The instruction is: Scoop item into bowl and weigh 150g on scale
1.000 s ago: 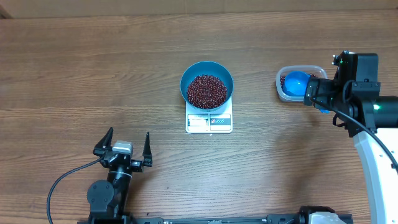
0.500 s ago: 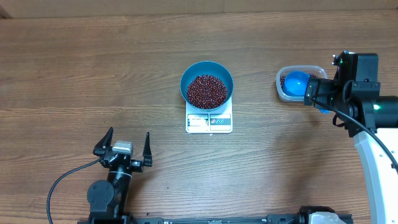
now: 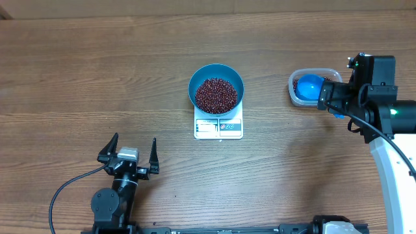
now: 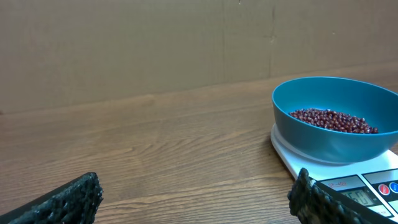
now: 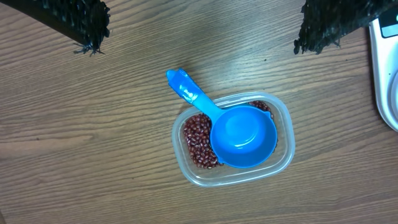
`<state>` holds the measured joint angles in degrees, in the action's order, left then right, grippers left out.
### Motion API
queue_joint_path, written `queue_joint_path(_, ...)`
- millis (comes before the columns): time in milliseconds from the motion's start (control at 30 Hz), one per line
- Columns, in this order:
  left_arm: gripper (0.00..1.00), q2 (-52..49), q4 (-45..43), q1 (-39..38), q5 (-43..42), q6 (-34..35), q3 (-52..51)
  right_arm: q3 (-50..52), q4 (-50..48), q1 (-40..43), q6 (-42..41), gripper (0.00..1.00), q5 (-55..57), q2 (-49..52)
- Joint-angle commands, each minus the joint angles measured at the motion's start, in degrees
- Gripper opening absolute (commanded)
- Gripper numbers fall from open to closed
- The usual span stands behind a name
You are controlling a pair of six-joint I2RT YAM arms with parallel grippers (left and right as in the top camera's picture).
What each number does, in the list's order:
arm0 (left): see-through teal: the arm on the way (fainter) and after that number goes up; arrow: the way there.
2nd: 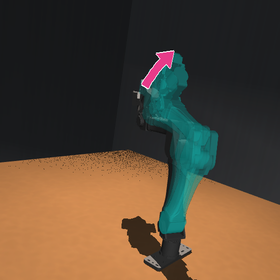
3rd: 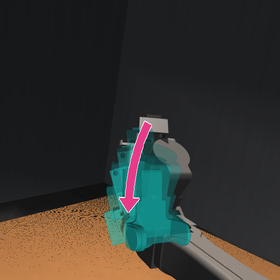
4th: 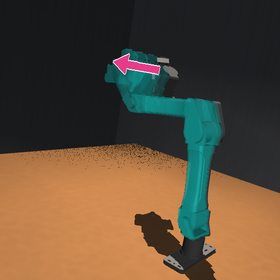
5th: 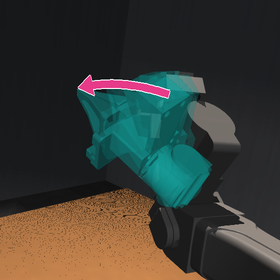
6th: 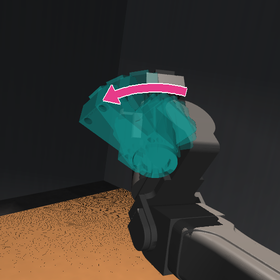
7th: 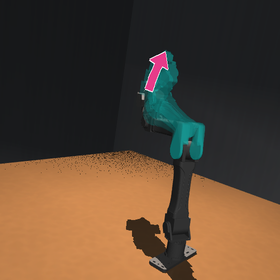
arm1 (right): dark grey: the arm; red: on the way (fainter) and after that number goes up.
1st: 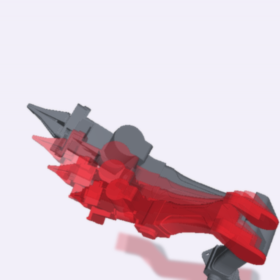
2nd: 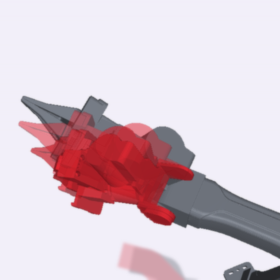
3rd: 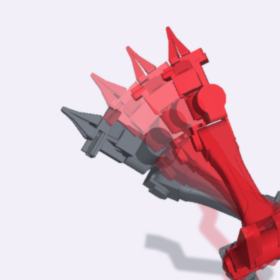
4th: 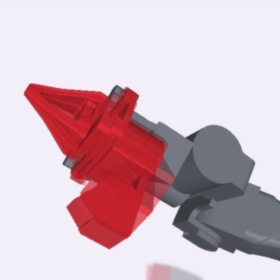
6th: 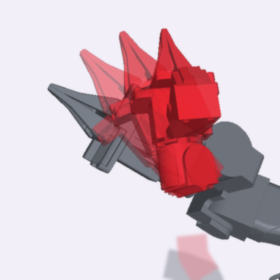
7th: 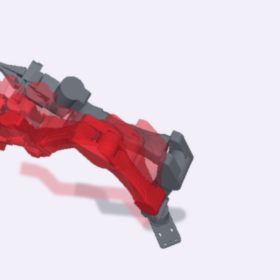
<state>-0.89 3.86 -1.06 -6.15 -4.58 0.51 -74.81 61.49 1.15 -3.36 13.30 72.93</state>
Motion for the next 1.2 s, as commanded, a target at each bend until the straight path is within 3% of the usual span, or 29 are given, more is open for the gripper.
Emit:
queue_joint_path(0, 0.99, 0.68, 0.09, 0.39, 0.35, 0.33, -0.26, -1.38, -0.26, 0.11, 0.66, 1.0, -0.37, -0.02)
queue_joint_path(433, 0.99, 0.66, 0.09, 0.39, 0.35, 0.33, -0.26, -0.66, -5.01, 0.11, 0.59, 1.0, -4.76, -4.83)
queue_joint_path(667, 1.0, 0.63, 0.09, 0.39, 0.35, 0.33, -0.26, 11.87, -26.08, 0.11, 0.61, 1.0, -8.35, -14.95)
queue_joint_path(933, 1.0, 0.63, 0.09, 0.39, 0.35, 0.33, -0.26, 38.47, -59.32, 0.11, 0.42, 1.0, -10.8, -29.68)
queue_joint_path(1167, 0.99, 0.63, 0.09, 0.39, 0.35, 0.33, -0.26, 58.07, -79.43, 0.11, 0.42, 1.0, -11.56, -41.16)
